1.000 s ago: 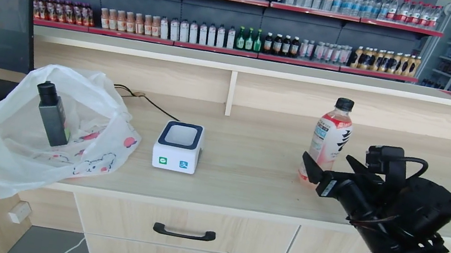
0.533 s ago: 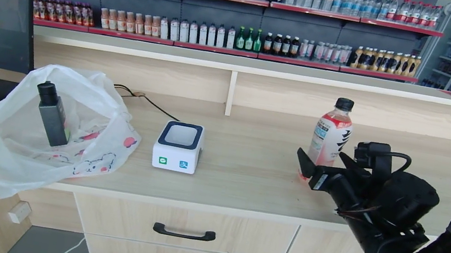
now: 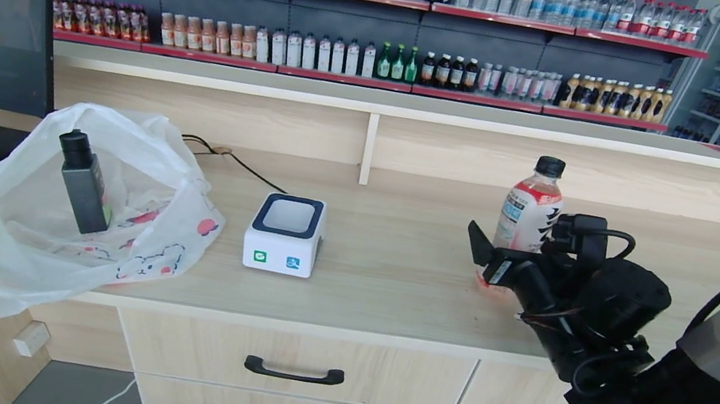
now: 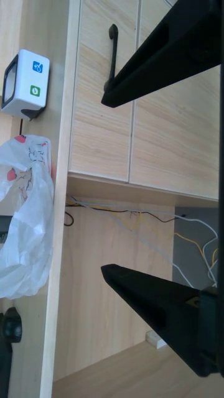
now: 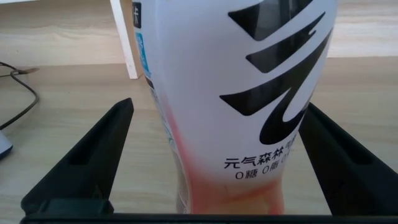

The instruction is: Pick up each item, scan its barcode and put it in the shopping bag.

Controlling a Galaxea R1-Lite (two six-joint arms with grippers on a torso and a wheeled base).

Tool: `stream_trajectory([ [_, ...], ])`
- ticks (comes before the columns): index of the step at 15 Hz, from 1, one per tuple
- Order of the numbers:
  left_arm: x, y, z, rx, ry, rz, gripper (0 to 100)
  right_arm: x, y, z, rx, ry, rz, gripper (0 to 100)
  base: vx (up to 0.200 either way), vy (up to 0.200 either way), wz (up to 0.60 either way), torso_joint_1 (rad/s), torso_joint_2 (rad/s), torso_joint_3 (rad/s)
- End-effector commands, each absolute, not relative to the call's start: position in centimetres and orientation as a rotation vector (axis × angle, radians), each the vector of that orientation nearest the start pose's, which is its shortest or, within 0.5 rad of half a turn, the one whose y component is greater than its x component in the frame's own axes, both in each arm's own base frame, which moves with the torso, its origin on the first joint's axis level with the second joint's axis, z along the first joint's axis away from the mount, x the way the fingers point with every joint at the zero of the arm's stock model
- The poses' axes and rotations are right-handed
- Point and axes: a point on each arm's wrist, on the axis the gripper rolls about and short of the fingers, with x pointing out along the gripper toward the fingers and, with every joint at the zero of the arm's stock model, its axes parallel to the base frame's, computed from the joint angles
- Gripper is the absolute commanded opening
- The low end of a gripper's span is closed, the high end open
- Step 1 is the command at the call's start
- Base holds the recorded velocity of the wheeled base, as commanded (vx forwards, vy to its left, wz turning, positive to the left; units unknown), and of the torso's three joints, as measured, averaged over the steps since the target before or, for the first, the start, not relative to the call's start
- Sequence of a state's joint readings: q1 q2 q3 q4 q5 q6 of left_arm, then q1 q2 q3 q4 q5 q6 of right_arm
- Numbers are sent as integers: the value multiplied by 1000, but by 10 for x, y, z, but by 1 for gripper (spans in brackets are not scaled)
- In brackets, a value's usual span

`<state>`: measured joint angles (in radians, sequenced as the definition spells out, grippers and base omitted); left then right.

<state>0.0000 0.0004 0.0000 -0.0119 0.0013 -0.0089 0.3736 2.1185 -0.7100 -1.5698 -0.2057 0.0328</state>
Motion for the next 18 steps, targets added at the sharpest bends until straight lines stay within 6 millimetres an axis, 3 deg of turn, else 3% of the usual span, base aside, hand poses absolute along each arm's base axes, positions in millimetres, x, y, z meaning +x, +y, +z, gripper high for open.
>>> stream_trajectory([
  [1,-23,0,77,-9,-12,1,100,338,128,111,84,-151,171,100,0,0,0,0,0,0],
  [4,-23,0,77,-9,-12,1,100,339,128,108,83,-145,171,100,0,0,0,0,0,0],
  [5,-23,0,77,-9,-12,1,100,339,129,108,82,-144,173,0,0,0,0,0,0,0],
  [18,-23,0,77,-9,-12,1,100,332,126,122,108,-175,168,0,0,0,0,0,0,0],
])
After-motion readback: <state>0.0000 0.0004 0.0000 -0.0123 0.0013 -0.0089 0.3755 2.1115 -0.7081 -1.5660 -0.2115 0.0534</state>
